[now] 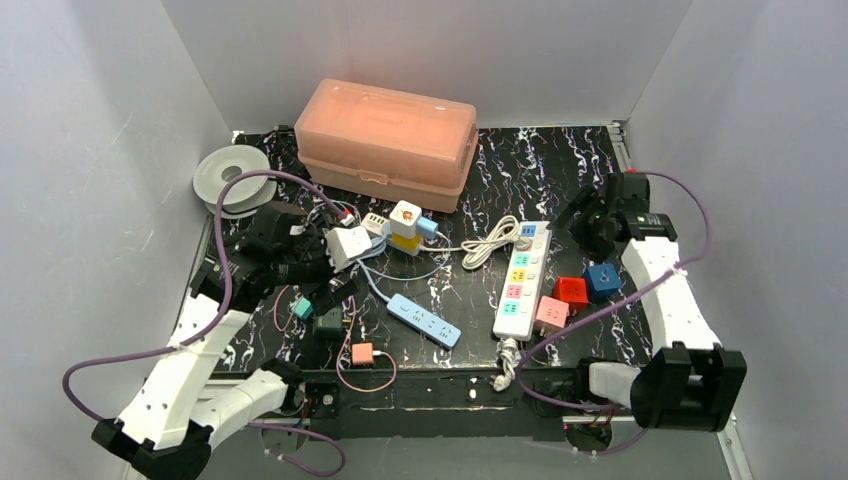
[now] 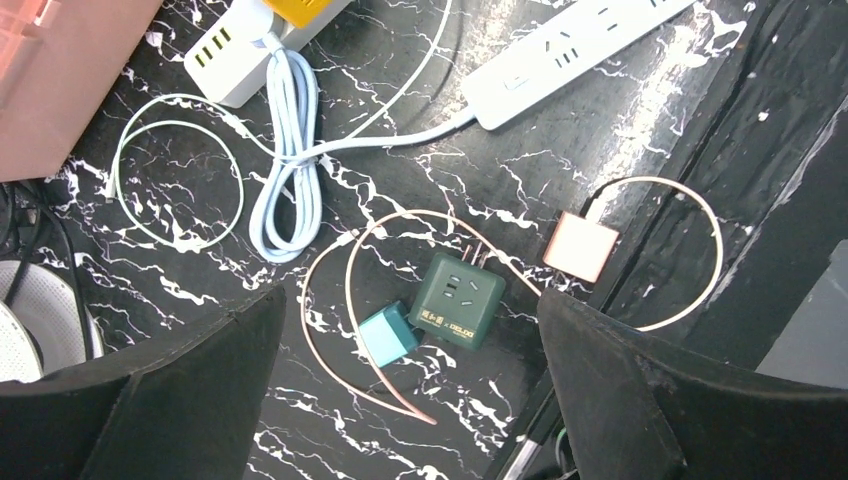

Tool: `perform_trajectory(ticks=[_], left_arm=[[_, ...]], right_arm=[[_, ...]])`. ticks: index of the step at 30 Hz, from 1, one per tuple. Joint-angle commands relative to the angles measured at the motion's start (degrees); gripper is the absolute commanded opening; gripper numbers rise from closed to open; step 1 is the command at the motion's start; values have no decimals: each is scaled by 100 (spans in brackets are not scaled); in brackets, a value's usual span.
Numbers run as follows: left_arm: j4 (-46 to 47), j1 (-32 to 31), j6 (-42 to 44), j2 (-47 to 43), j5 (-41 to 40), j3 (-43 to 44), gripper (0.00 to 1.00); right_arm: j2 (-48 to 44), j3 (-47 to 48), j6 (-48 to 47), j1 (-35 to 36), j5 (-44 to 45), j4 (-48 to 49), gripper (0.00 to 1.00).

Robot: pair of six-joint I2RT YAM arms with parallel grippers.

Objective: Pull the plug off the socket
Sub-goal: Remove the plug from the socket.

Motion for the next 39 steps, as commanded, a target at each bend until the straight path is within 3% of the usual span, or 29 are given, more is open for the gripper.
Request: perform_trajectory(ticks=[1,15,25,29,35,39], left_arm=[[-196,35,-616,-196,145,130,98],[303,37,-1152,-156,143,435,98],[424,35,-1293,-76,185,638,98],[458,35,-1332,-100,225,574,98],[552,35,-1363,-178,203,437,98],[573,35,-1369,-207,212,395,98]], right_arm=[[616,145,-398,156,-699,356,88],[1466,-655,-613,155,-1121,1589,85],[1696,-1227,-460,781,-1334,2386,80],[1897,-1391,-310,1083,-1188,2684,74],[2028,-1635,-4,1397,-880,3284,57],[2055,-1872,329,1463,-721,3814,53]])
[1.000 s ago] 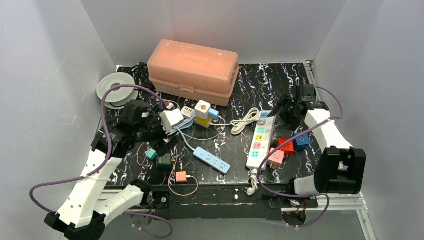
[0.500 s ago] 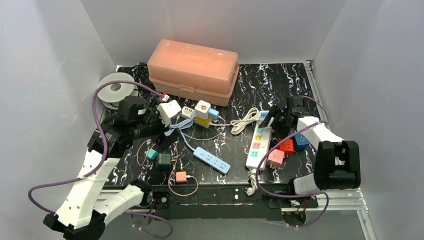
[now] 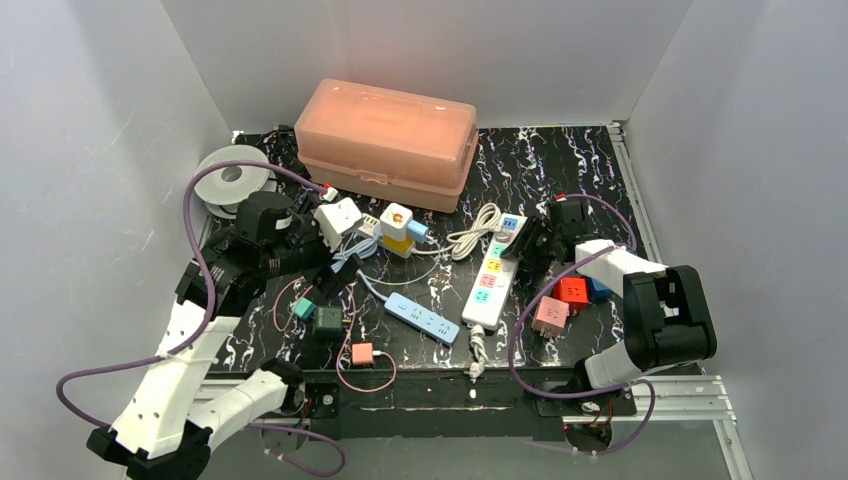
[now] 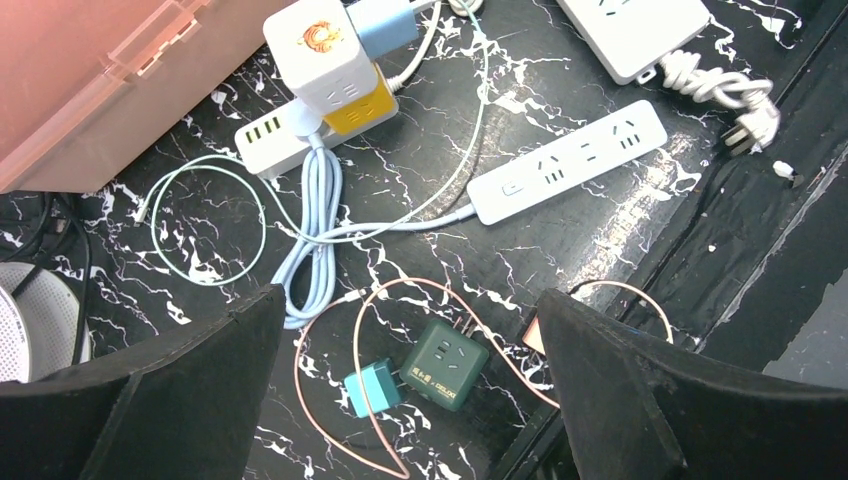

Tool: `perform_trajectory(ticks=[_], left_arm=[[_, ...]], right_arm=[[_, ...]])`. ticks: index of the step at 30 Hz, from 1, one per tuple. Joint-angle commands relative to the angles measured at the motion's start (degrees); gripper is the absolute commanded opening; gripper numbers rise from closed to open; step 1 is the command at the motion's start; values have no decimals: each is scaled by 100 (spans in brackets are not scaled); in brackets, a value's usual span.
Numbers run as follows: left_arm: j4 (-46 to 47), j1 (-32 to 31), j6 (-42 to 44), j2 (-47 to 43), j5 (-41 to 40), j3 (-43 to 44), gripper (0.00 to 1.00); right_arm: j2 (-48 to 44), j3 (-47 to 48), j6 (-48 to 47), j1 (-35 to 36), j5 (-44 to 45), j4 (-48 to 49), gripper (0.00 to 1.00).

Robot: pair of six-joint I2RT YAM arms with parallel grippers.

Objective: Pull the plug off the socket
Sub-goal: Remove the plug from the socket.

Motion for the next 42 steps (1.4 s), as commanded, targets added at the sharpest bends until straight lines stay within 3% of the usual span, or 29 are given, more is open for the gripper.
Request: perform_trajectory(ticks=[1,10,13,20,27,28,30,34,36,39,42], left_arm=[[-92,33,-60,-86,162,-83,98],[-82,32,21,-53,462,-253,98],[103,33,14,56,726,-299,98],[744,20,-139,675,1648,-375,98],[2442,-513,209,1678,1948,-794,98],[2509,-559,158,1849,1958,-700,98],[2527,-618,55,2169,2020,-438,98],[2805,-691,50,2322,2030,-468,98],[2837,-704,187,2304,2043,-581,98],[3036,-730,513,2376,2023,-740,98],[3192,-747,752,2708,2189,-529,98]], right_arm=[[131,-343,404,169,300,732,52],[-565,-349,536,340,515,938,26],[-880,-145,519,427,537,837,1],[-1110,89,498,682,459,563,1],[-1030,131,505,998,537,455,1],[-949,131,506,1000,515,500,4],[-768,154,489,1013,434,615,21],[-469,193,518,1077,274,1029,24],[-298,289,540,1109,224,1092,20],[-243,274,597,1166,206,1247,1],[-457,188,532,1239,313,1328,1]])
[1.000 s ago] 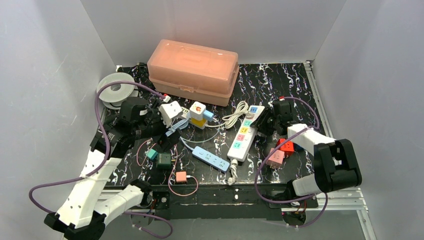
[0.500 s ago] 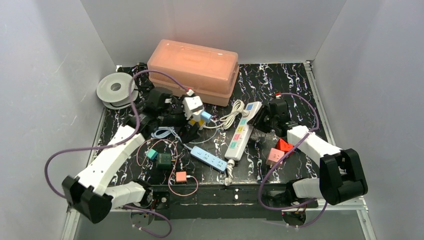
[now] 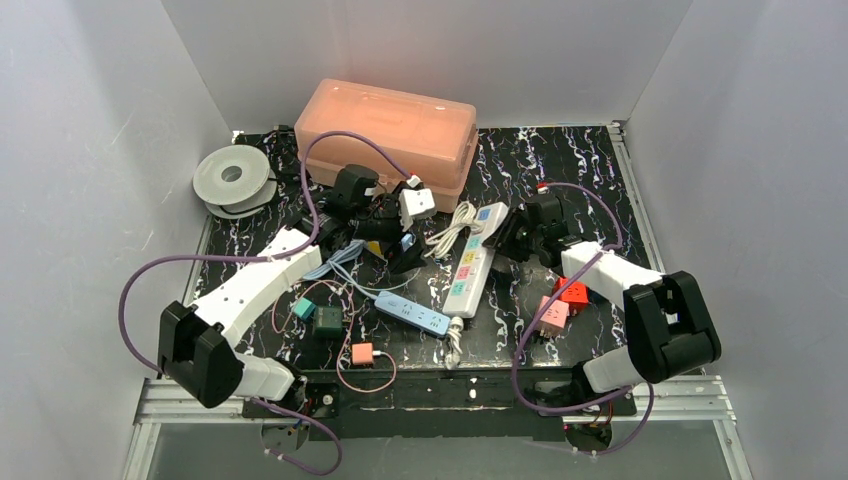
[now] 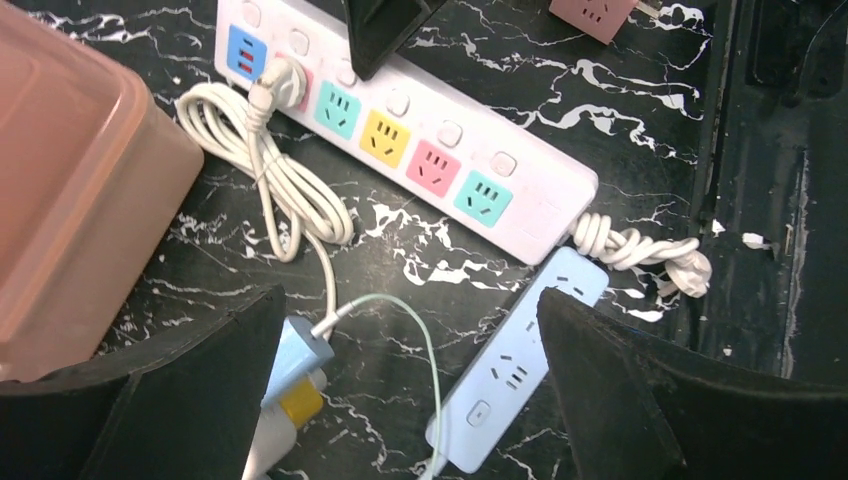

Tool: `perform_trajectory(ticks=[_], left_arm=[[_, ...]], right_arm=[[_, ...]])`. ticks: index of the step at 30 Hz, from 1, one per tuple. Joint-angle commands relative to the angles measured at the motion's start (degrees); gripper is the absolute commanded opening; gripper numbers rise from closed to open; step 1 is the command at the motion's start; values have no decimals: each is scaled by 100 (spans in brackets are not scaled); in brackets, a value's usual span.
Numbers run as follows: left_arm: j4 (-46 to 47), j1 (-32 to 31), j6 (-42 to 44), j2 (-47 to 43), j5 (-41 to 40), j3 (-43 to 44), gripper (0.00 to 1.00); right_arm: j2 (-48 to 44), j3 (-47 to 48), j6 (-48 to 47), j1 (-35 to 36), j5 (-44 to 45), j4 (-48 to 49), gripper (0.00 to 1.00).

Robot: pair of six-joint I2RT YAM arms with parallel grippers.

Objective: Pull the plug off the socket
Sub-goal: Remove the plug from the socket.

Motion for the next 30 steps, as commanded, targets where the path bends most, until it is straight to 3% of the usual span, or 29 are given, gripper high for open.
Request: perform_trajectory(ticks=[1,12,23,30], left_arm=[[186,-66,535,362,489,245,98],[121,-160,2136,2118,1002,1370,98],[728,-435,3171,2684,940,1091,98],[926,-657,3717,3073,353,1170,85]], right_arm=[[-331,104,-164,260,-222,486,1],[-1471,-250,-636,832,210,188,1],[-2182,-668,-666,1089,350,25,1],[-2293,-661,-711,1138,397,-10,1]])
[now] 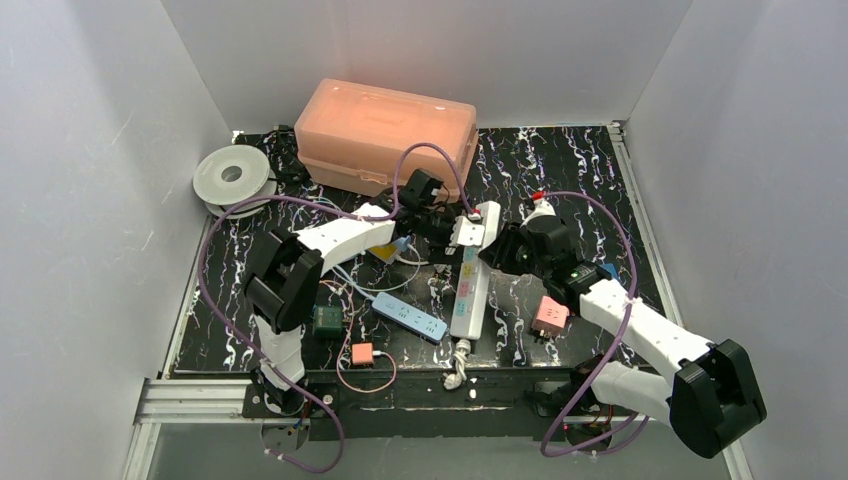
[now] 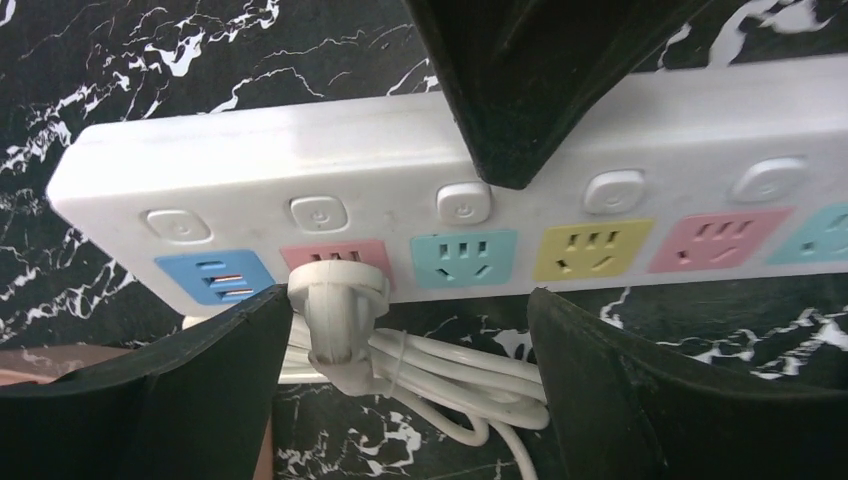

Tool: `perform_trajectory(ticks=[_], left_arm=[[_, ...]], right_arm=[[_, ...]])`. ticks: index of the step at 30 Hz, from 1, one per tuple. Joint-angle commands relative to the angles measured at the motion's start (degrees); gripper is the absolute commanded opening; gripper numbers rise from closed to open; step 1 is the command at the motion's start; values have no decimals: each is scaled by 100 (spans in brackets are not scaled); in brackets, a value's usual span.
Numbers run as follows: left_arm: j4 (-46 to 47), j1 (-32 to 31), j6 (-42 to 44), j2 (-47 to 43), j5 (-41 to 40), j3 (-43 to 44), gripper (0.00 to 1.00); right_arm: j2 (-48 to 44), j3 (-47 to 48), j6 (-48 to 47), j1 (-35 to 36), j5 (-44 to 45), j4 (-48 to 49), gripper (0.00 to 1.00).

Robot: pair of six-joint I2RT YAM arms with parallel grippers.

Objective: Pull the plug off the socket
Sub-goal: Remove the plug from the socket.

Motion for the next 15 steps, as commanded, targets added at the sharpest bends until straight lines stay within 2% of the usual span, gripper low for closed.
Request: perform_trajectory(ticks=[1,5,11,12,15], left_arm=[[-32,-98,625,179,-190,3,83],[360,-111,925,282,-488,-140,79],[463,-114,858,305,-690,-98,75],[441,-122,833,312,-691,-58,71],[327,-208,765,303,-737,40,43]], right_arm=[[-263,49,-105,123,-232,218,1],[-437,-19,-128,142,-177,34,1],[-579,-84,-140,197,-156,-20,1],[-574,-74,-140,210,-153,-20,1],[-547,-26,-124,272,-133,-4,1]])
